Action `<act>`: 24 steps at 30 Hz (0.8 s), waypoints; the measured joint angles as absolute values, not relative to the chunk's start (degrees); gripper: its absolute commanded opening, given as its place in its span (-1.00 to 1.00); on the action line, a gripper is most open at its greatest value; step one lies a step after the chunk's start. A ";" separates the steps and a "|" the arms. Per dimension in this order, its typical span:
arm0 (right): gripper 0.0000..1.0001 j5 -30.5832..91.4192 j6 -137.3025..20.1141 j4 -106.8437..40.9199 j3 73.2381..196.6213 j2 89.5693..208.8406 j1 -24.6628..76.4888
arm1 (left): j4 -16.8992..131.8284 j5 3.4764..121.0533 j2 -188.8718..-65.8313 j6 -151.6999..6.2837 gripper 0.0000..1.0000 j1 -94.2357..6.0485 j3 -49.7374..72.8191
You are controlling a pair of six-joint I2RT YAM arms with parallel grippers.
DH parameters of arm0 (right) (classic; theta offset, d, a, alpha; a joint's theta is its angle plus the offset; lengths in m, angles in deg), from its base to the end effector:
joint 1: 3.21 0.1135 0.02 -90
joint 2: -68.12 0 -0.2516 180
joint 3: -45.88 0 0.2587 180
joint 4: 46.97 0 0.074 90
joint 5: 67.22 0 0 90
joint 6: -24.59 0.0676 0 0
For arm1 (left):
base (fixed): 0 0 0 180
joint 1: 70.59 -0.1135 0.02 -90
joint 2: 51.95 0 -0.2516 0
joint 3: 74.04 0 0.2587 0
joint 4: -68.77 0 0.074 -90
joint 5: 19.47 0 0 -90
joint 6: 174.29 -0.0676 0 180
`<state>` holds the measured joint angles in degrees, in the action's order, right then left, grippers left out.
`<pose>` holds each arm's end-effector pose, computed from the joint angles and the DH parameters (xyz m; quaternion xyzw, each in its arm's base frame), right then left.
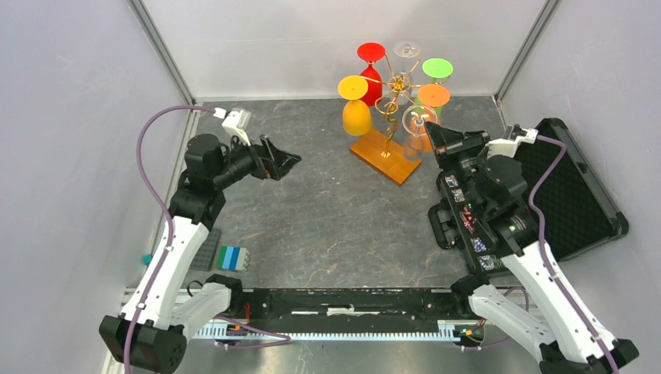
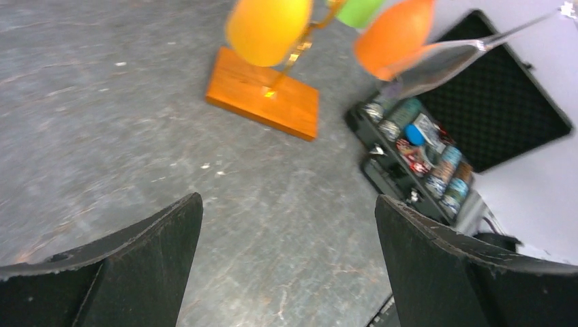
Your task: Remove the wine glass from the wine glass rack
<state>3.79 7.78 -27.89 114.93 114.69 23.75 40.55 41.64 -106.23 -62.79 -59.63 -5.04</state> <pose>0.2094 0.0818 0.4033 0.3760 0.5750 0.4779 0.5474 0.2420 -0.0801 0.3524 0.0839 0.7715 -0.3557 0.5209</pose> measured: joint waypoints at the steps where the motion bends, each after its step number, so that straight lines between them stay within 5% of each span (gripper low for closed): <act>1: -1.00 5.04 7.76 -27.25 114.63 113.53 23.72 | 41.30 40.75 -106.23 -62.62 1.00 -58.50 -5.04; 10: -1.00 18.98 9.44 -21.83 113.16 105.49 23.75 | 50.45 38.17 -110.69 -66.29 1.00 -37.08 -4.20; 17: -1.00 25.43 10.90 -17.74 113.16 102.43 23.72 | 64.88 26.71 -117.46 -82.05 1.00 -32.55 -3.22; 24: -1.00 28.30 12.37 -17.02 113.25 102.25 23.75 | 80.70 20.53 -128.17 -83.40 0.63 -28.92 2.35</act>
